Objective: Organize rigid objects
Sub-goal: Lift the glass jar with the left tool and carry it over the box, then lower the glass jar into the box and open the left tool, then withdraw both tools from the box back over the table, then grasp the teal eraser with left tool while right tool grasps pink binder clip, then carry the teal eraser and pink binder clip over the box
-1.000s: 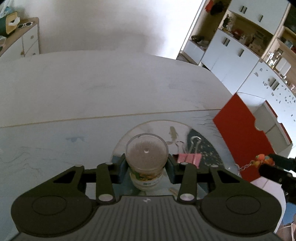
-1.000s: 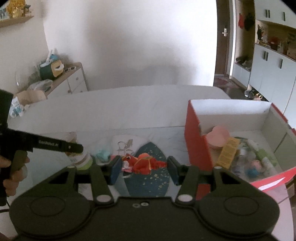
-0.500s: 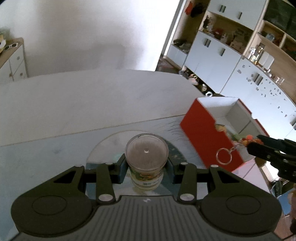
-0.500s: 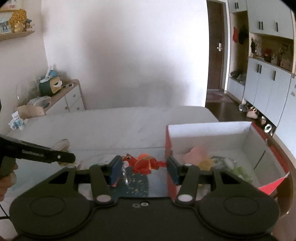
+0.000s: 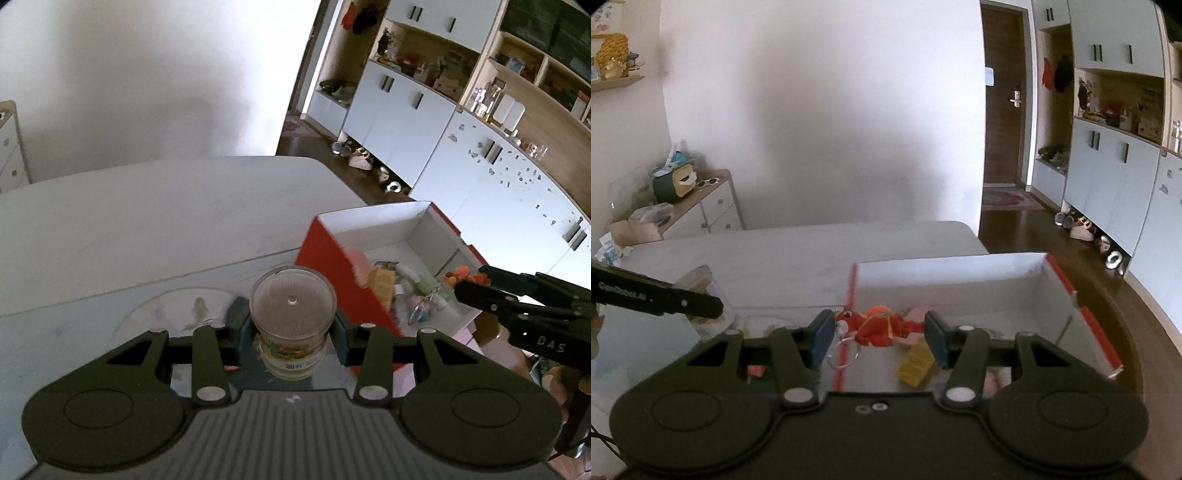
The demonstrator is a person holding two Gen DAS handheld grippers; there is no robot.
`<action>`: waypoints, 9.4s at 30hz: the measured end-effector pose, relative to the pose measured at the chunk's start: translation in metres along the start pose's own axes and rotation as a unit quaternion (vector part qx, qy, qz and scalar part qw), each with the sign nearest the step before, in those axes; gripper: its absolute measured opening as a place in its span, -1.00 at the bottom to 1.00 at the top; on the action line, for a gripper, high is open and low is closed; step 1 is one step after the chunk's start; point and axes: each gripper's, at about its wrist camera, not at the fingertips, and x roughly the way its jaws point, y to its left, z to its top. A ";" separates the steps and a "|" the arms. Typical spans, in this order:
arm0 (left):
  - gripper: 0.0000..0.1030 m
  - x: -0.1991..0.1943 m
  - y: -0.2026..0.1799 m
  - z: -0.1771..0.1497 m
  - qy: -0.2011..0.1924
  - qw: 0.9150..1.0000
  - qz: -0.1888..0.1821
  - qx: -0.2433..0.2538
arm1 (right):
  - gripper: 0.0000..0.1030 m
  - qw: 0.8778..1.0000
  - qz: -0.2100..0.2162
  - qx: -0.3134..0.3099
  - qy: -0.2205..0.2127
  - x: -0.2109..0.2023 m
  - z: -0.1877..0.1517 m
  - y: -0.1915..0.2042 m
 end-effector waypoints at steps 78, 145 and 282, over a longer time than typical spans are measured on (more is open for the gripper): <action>0.30 0.272 -0.190 0.091 0.101 0.989 0.037 0.099 | 0.31 0.994 0.009 -0.008 0.106 0.063 -0.044 -0.107; 0.98 0.003 0.018 -0.005 -0.009 0.999 -0.001 0.032 | 0.99 0.998 0.023 0.046 0.026 -0.012 -0.018 0.087; -0.26 0.020 -0.054 -0.011 -0.039 0.994 0.029 0.097 | -0.06 0.998 0.017 0.053 -0.006 -0.027 -0.013 0.024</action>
